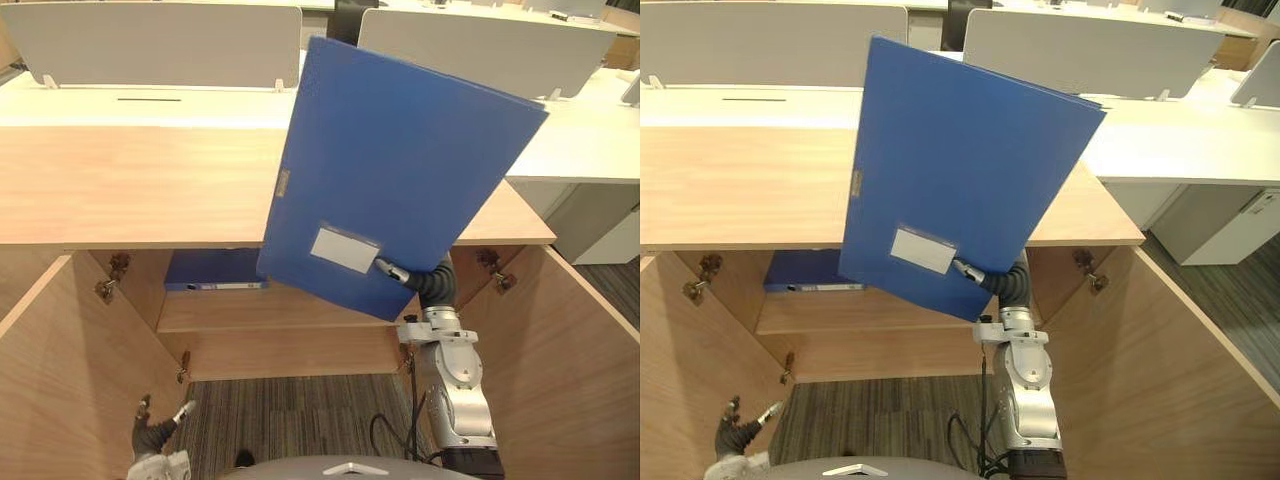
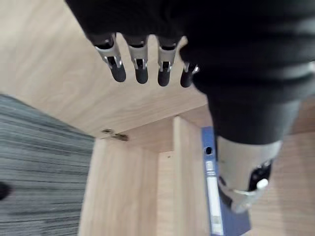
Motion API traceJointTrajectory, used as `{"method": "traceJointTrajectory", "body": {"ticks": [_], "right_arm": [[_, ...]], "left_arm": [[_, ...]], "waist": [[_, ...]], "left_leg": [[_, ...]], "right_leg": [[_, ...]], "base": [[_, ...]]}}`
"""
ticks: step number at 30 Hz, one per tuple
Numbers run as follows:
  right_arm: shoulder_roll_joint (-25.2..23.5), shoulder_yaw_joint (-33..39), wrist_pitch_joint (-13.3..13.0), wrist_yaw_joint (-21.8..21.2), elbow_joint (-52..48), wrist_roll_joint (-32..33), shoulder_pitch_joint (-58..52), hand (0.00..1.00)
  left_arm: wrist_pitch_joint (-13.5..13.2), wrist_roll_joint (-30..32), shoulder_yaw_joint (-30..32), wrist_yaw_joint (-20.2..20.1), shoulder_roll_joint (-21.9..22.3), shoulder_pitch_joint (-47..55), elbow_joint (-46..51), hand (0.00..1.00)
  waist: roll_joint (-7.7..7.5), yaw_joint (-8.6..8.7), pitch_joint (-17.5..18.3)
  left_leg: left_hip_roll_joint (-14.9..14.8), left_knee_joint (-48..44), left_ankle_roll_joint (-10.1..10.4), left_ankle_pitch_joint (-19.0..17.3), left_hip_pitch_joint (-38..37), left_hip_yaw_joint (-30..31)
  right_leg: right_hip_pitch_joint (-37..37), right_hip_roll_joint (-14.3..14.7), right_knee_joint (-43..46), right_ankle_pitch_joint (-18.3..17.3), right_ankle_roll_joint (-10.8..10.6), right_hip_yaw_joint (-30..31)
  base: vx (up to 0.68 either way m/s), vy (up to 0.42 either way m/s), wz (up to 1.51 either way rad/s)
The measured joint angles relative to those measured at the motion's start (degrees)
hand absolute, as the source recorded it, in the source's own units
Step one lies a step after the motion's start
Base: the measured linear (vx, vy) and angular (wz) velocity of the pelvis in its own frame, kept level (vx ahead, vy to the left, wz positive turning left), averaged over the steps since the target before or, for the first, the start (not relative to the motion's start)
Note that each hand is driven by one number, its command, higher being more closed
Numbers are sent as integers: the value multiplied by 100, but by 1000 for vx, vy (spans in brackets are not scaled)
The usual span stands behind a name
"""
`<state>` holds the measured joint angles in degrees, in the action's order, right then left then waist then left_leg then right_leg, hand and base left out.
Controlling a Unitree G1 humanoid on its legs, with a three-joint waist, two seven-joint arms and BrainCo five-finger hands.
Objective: Walk over to the cabinet, pick up the folder, carry it to the office cabinet, place the folder inside the office cabinet, then close the office cabinet door
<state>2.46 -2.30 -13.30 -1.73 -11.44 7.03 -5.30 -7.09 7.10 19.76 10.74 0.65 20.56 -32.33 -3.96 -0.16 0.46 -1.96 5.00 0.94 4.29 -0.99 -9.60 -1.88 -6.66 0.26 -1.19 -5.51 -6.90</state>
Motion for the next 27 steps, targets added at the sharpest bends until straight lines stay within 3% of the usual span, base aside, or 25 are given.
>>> {"method": "traceJointTrajectory", "body": {"ticks": [3, 4, 5, 6, 11, 14, 15, 16, 17, 19, 21, 24, 27], "right_arm": [[292, -488, -3, -23, 3, -224, 8, 100], [402, -713, -35, -40, 81, -322, 46, 100], [505, -932, -35, -63, 198, -374, 134, 100], [528, -1030, -35, -70, 231, -435, 166, 100], [881, -1793, -34, -76, 668, -669, 521, 100], [1170, -2273, -37, -79, 845, -1017, 1103, 100], [1222, -2390, -37, -70, 951, -1150, 1367, 100], [1230, -2443, -41, -69, 1113, -1209, 1711, 100], [1265, -2458, -41, -64, 1188, -1217, 1883, 100], [1441, -2479, -23, 40, 1278, -1406, 2307, 100], [1614, -2500, -20, 129, 1277, -1445, 2355, 100], [1835, -2552, -17, 210, 1191, -1662, 2301, 100], [1876, -2398, 12, 334, 940, -1664, 2142, 100]], "left_arm": [[63, 3, -169, -27, -193, -134, -619, 0], [87, 74, -200, -39, -278, -188, -914, 0], [107, 103, -206, -40, -329, -293, -1152, 0], [124, 105, -226, -44, -351, -324, -1220, 0], [156, 218, -527, -110, -591, -519, -1744, 0], [164, 220, -763, -112, -702, -730, -1849, 0], [161, 220, -897, -110, -771, -928, -1848, 0], [153, 219, -963, -108, -853, -1229, -1847, 0], [146, 214, -985, -107, -884, -1387, -1843, 0], [130, 197, -997, -100, -873, -1791, -1822, 0], [102, 191, -1027, -94, -891, -1877, -1777, 0], [94, 142, -1078, -85, -907, -1875, -1702, 0], [94, 84, -1069, -69, -860, -1883, -1347, 0]], "waist": [[-15, -20, -10], [46, -33, -60], [-30, -34, -53], [24, -42, -96], [12, -86, -248], [6, -149, -656], [-8, -159, -867], [-87, -164, -1167], [-57, -172, -1334], [202, -176, -1803], [287, -164, -2059], [296, -175, -2190], [296, -218, -2288]], "left_leg": [[-16, -1, -1, 1, 0, -3], [-1, -1, -3, -3, -2, 2], [-2, 0, -9, -7, -13, 3], [-1, 0, -9, -8, -1, 3], [-16, -1, -14, -9, 150, -55], [-37, -42, -41, 65, 332, -182], [-39, -147, -51, 92, 549, -189], [-80, -838, -102, -107, 1070, -168], [-136, -1277, -102, -277, 1405, -148], [-342, -2623, -161, -746, 2531, -33], [-372, -3122, -188, -906, 3004, 28], [-506, -4065, -164, -1292, 3878, 133], [-564, -4585, -219, -1420, 4545, 196]], "right_leg": [[-3, 8, 4, 22, -13, 7], [-23, 19, -7, 26, -13, 0], [-33, 23, -4, 29, -14, 2], [-23, 23, -5, 31, -13, 2], [215, 11, 67, -2, 41, 68], [622, 8, 433, -6, 63, 203], [904, 5, 693, -30, 87, 257], [1265, -9, 1022, -55, 113, 297], [1460, -4, 1194, -86, 121, 294], [2287, 39, 1956, -310, 84, 277], [2765, -2, 2539, -516, 77, 282], [3633, -47, 3534, -936, 94, 276], [4290, -106, 4148, -1189, 123, 249]], "base": [[0, 0, 0], [0, 0, 0], [0, 0, 0], [0, 0, 0], [-13, 6, -6], [-32, 15, -21], [-82, 10, 2], [-109, 8, 1], [-217, -3, 3], [-272, 25, 4], [-186, 55, 9], [-163, 25, 9], [-137, -6, 11]]}}
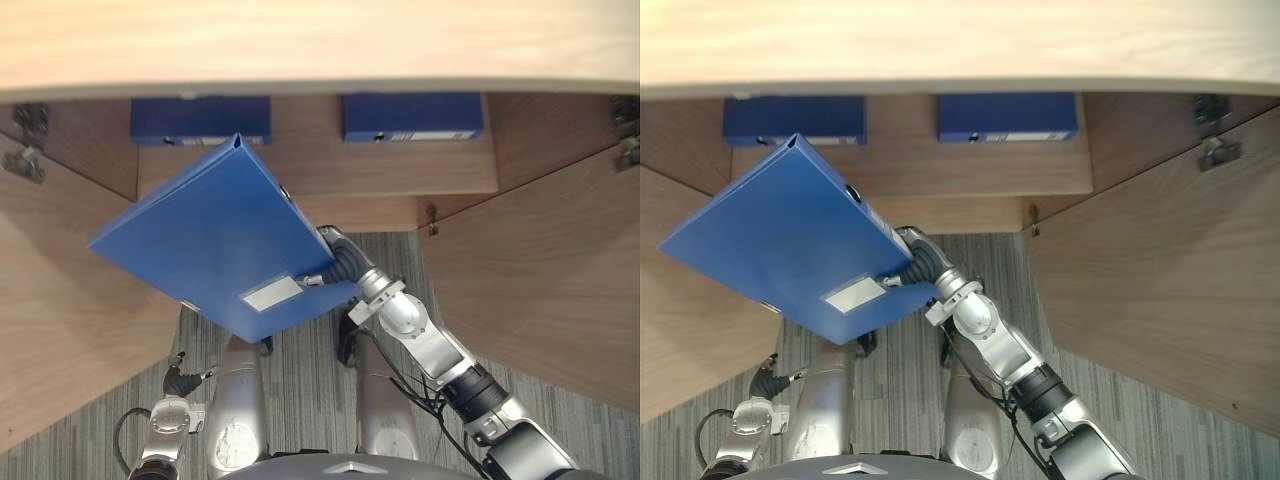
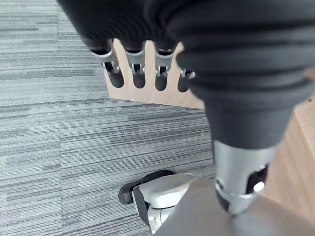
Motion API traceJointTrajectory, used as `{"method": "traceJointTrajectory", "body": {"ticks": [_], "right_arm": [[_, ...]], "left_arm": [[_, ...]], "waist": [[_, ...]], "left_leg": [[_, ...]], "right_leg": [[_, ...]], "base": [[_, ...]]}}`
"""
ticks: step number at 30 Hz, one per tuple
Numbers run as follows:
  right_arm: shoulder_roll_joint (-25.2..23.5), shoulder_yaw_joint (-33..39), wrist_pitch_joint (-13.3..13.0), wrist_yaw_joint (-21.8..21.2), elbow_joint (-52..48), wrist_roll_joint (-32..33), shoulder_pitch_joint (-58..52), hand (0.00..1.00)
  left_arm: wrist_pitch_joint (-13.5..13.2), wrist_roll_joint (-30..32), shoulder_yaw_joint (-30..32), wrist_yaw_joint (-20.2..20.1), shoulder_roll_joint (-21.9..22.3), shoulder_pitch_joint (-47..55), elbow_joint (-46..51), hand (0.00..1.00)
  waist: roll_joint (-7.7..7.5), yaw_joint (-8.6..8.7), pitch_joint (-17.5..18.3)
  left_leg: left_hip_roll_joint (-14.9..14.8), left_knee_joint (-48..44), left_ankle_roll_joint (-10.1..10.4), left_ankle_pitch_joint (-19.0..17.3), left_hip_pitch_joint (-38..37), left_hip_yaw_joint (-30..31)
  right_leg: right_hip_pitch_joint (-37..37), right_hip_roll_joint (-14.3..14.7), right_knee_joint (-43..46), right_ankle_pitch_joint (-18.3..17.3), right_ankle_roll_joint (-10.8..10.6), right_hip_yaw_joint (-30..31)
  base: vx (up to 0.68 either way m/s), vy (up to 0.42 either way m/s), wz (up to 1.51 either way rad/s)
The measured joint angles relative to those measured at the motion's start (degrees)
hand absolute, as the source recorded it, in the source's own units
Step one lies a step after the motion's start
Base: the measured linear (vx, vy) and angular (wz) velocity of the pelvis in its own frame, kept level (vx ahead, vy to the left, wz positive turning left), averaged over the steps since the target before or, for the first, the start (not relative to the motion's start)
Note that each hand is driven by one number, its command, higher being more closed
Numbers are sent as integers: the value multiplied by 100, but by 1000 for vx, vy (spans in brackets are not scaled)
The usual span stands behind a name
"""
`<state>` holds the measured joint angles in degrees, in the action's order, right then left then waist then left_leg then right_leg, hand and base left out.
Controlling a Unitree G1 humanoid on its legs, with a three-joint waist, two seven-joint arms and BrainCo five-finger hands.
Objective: Walk over to the cabinet, pick up the folder, carry it to the office cabinet, place the folder inside the office cabinet, then close the office cabinet door
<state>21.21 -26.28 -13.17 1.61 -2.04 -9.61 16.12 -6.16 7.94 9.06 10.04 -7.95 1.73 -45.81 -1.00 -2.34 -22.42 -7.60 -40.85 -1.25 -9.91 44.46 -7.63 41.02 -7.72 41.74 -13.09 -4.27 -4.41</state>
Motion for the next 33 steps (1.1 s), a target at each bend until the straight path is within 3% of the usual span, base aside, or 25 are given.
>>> {"method": "traceJointTrajectory", "body": {"ticks": [5, 12, 19, 26, 33], "right_arm": [[-172, 623, -2, 236, -381, 316, -15, 100], [-285, 1631, 4, 521, -221, 1745, 245, 100], [-639, 2552, -16, 1029, 409, 3240, 1434, 100], [-724, 3134, -71, 1819, 1020, 4087, 2761, 100], [-705, 3451, -74, 2153, 1898, 4705, 3811, 100]], "left_arm": [[-9, -5, 65, 27, 91, -55, 515, 0], [1, -118, 82, 38, 168, -201, 1113, 0], [-56, -270, 75, 99, 181, -288, 1589, 0], [-97, -342, -11, 128, 220, -304, 1643, 0], [-97, -565, -19, 228, 233, -325, 1658, 0]], "waist": [[22, -80, -166], [18, -265, -307], [30, -289, -382], [31, -405, -383], [34, -408, -380]], "left_leg": [[-132, -656, 1, -82, 935, 145], [-172, -1125, 17, -90, 1761, 190], [-145, -1278, 44, -88, 2189, 256], [-152, -1356, 49, -91, 2298, 324], [-144, -1267, 80, -65, 2354, 351]], "right_leg": [[852, -19, 690, -165, 66, -112], [1702, -141, 1365, -376, 109, -116], [2133, -199, 1633, -449, 121, -144], [2225, -217, 1762, -532, 194, -215], [2272, -222, 1713, -543, 212, -264]], "base": [[-121, -31, 6], [-48, -71, 9], [11, -60, 5], [19, -69, 4], [-1, -60, 3]]}}
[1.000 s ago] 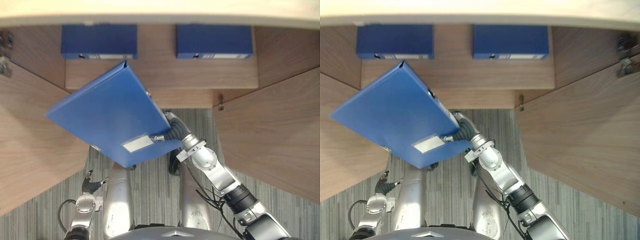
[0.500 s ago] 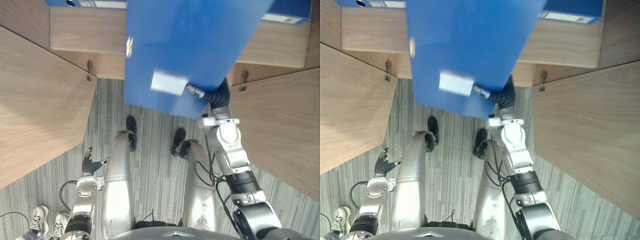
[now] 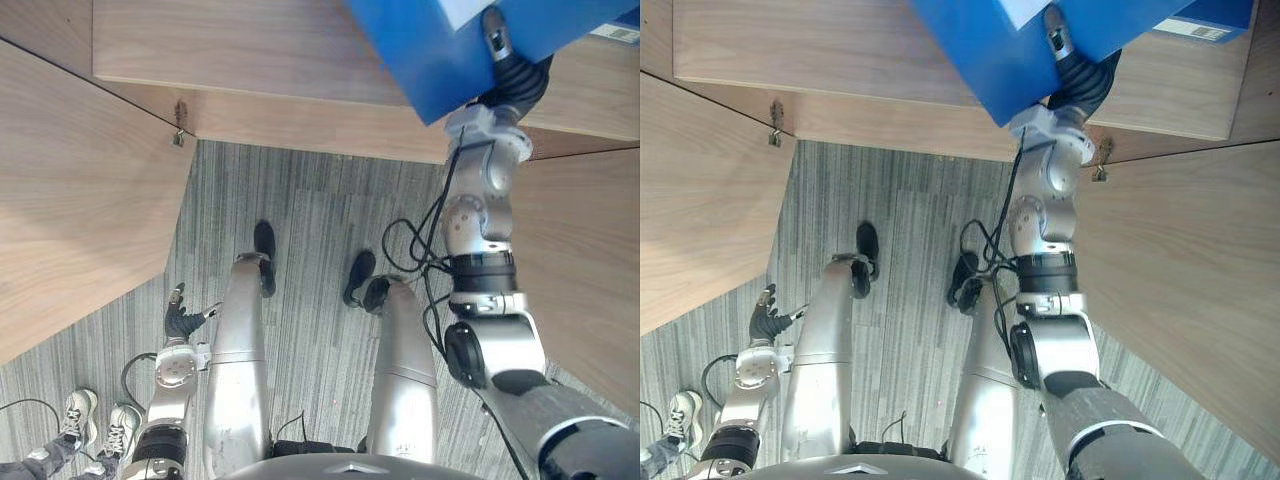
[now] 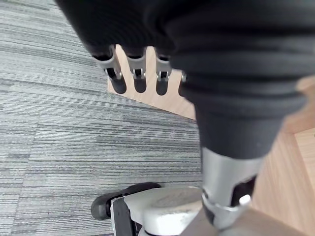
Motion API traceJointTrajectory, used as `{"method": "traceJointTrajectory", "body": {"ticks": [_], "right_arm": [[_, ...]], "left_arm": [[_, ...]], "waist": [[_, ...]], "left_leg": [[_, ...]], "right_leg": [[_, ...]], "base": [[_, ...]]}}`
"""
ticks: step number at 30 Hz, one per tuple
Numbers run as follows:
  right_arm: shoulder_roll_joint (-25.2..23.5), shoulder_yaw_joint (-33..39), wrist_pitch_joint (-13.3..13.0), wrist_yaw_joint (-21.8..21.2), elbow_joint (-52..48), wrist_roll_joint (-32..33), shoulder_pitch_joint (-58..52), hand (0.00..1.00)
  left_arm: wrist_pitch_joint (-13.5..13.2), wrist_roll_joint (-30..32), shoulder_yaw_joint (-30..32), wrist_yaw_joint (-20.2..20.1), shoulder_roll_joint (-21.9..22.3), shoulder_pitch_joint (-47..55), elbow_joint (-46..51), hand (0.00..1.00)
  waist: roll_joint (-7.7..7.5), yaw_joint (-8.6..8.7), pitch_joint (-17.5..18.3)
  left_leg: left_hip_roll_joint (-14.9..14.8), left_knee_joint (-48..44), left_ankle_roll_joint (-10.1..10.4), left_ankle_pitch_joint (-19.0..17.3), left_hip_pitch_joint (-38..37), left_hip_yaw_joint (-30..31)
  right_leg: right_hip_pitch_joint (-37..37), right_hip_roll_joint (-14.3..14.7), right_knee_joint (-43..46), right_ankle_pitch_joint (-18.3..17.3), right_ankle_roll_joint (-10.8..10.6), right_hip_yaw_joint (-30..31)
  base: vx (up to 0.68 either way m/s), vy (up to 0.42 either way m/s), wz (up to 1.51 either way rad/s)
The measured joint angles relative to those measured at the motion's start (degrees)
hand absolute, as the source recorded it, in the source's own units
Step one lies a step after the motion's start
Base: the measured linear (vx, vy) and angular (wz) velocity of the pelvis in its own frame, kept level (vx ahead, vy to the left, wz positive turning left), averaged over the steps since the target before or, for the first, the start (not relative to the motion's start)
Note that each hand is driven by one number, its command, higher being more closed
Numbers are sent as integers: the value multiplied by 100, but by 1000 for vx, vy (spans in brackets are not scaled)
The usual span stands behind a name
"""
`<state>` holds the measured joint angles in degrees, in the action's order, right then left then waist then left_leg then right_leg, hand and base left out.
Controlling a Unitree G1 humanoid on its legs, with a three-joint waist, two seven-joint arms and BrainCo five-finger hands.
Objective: Walk over to the cabinet, pick up the folder, carry it to the office cabinet, place the folder inside the office cabinet, then close the office cabinet door
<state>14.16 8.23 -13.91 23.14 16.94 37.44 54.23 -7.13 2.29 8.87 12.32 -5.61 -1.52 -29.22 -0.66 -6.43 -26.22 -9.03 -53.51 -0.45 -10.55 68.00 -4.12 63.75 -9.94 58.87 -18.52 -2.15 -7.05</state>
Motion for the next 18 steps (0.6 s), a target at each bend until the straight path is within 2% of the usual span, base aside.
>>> {"method": "traceJointTrajectory", "body": {"ticks": [6, 11, 17, 18], "right_arm": [[56, 355, 39, 360, 619, 741, 624, 100], [308, 790, 33, 524, 1099, 1421, 1119, 100], [331, 1100, -14, 830, 1162, 2103, 1205, 100], [337, 1126, -41, 837, 1194, 2179, 1206, 0]], "left_arm": [[3, -111, -11, 113, 37, -92, -19, 0], [16, -220, -23, 238, 142, -190, -76, 0], [36, -228, -47, 251, 172, -192, -76, 0], [43, -235, -50, 252, 173, -202, -78, 0]], "waist": [[25, -11, 14], [61, -100, 34], [113, -119, 66], [126, -113, 76]], "left_leg": [[19, 160, 36, 81, 65, 79], [39, 249, 65, 126, 95, 116], [40, 329, 60, 165, 102, 152], [44, 378, 58, 193, 101, 160]], "right_leg": [[7, 1, -158, 19, 29, -125], [12, -9, -219, 22, 35, -183], [-11, -8, -305, 40, 63, -255], [-17, -8, -350, 57, 77, -276]], "base": [[11, -45, 4], [12, -30, 5], [0, -3, 1], [-4, -14, 3]]}}
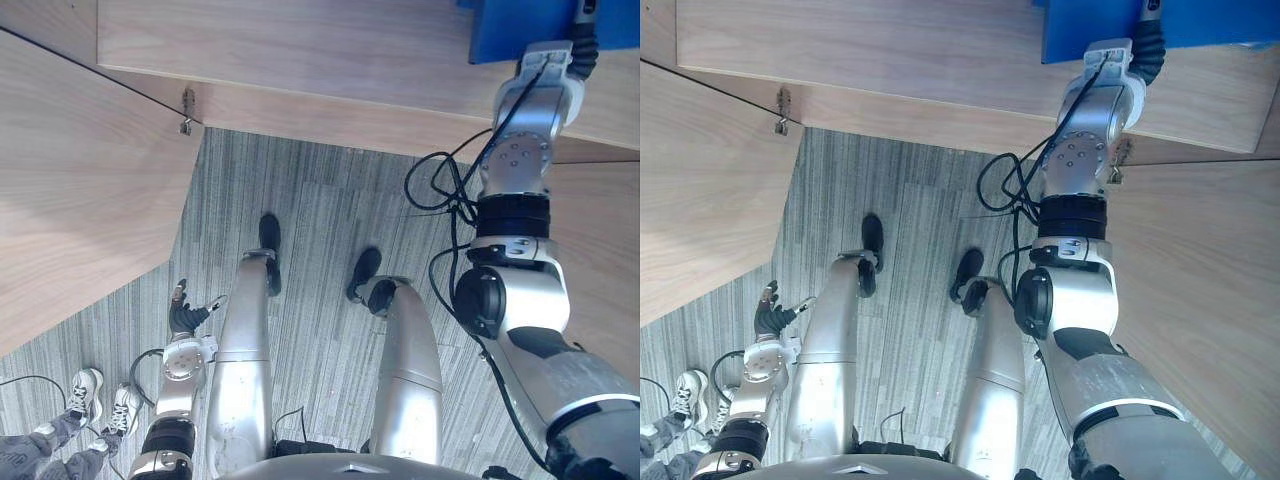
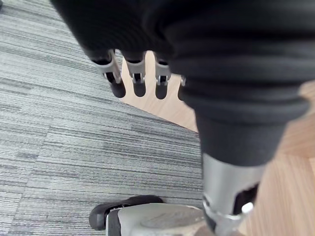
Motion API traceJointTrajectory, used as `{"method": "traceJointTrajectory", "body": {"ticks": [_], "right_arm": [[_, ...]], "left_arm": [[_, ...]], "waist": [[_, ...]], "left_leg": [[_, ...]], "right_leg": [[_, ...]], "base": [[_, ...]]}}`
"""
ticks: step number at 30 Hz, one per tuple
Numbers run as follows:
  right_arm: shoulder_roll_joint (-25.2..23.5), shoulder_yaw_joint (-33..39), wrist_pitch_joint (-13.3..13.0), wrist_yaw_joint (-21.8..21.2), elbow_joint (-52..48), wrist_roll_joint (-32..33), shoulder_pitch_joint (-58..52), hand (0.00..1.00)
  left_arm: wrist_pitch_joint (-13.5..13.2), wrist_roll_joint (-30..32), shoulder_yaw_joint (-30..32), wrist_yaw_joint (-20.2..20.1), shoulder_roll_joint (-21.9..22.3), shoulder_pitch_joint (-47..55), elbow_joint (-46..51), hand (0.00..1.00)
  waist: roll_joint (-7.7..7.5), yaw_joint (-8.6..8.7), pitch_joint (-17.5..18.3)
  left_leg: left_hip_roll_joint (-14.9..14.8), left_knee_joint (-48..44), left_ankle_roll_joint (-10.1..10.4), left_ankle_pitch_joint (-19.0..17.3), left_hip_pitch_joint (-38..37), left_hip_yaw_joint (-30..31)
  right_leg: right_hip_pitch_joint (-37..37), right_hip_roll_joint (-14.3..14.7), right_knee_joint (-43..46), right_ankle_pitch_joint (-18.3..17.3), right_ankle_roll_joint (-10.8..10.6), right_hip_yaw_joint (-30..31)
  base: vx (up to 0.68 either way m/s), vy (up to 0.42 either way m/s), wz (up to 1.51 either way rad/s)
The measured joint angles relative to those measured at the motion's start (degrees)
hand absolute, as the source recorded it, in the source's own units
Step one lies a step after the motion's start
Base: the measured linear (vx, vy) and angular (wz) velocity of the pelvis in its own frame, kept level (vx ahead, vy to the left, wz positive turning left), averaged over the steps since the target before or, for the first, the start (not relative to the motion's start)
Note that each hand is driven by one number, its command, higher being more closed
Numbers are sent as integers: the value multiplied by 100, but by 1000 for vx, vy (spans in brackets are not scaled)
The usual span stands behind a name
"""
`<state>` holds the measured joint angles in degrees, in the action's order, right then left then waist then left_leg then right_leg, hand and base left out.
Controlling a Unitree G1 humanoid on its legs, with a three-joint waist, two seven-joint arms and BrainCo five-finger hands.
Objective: Walk over to the cabinet, pick up the folder, carry it to the office cabinet, place the folder inside the office cabinet, then close the office cabinet door
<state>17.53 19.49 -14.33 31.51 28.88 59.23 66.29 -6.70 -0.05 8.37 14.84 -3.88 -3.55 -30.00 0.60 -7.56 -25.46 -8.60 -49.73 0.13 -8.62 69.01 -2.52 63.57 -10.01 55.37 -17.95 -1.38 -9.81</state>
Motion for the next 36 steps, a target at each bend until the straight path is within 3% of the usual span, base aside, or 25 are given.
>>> {"method": "traceJointTrajectory", "body": {"ticks": [6, 14, 20, 23, 27, 33, 36], "right_arm": [[41, 98, -88, 32, 206, 395, 234, 0], [176, -111, -126, 29, 423, 385, 261, 0], [342, -427, -13, -5, 818, 177, 442, 0], [454, -764, 202, -45, 955, -242, 465, 0], [673, -1258, 771, -463, 1304, -1186, 502, 0], [838, -1662, 1178, -938, 1761, -2122, 576, 0], [929, -1753, 1416, -1159, 1959, -2983, 608, 0]], "left_arm": [[32, -103, -25, 104, 55, -18, 3, 0], [60, -213, -69, 115, 40, -14, 12, 0], [60, -213, -68, 116, 24, -14, 19, 0], [60, -212, -69, 115, 4, -9, 18, 0], [53, -211, -141, 102, -86, -13, 16, 0], [53, -212, -186, -32, -164, -50, -31, 0], [59, -214, -190, -156, -171, -221, -169, 0]], "waist": [[110, 1, 68], [159, 31, 233], [172, 66, 248], [172, 96, 248], [172, 158, 248], [163, 246, 355], [156, 295, 367]], "left_leg": [[-2, 107, 19, 69, -3, 25], [-15, 305, 9, 194, -8, -6], [-29, 392, -11, 250, -28, -46], [-34, 404, -25, 263, -48, -69], [-59, 544, -65, 318, -195, -140], [-97, 752, -92, 386, -348, -221], [-101, 886, -135, 415, -484, -256]], "right_leg": [[-4, 16, -75, 44, 22, -43], [-6, 49, -326, 207, 20, -61], [-31, 57, -444, 317, 13, -58], [-42, 58, -469, 351, 11, -46], [-175, 90, -635, 452, 7, -33], [-349, 133, -945, 612, -10, -57], [-504, 147, -1157, 711, -41, -56]], "base": [[-2, -4, 1], [-5, 2, -2], [-16, 2, -2], [-22, -1, -4], [-15, -11, -5], [-5, -1, -5], [1, 5, -4]]}}
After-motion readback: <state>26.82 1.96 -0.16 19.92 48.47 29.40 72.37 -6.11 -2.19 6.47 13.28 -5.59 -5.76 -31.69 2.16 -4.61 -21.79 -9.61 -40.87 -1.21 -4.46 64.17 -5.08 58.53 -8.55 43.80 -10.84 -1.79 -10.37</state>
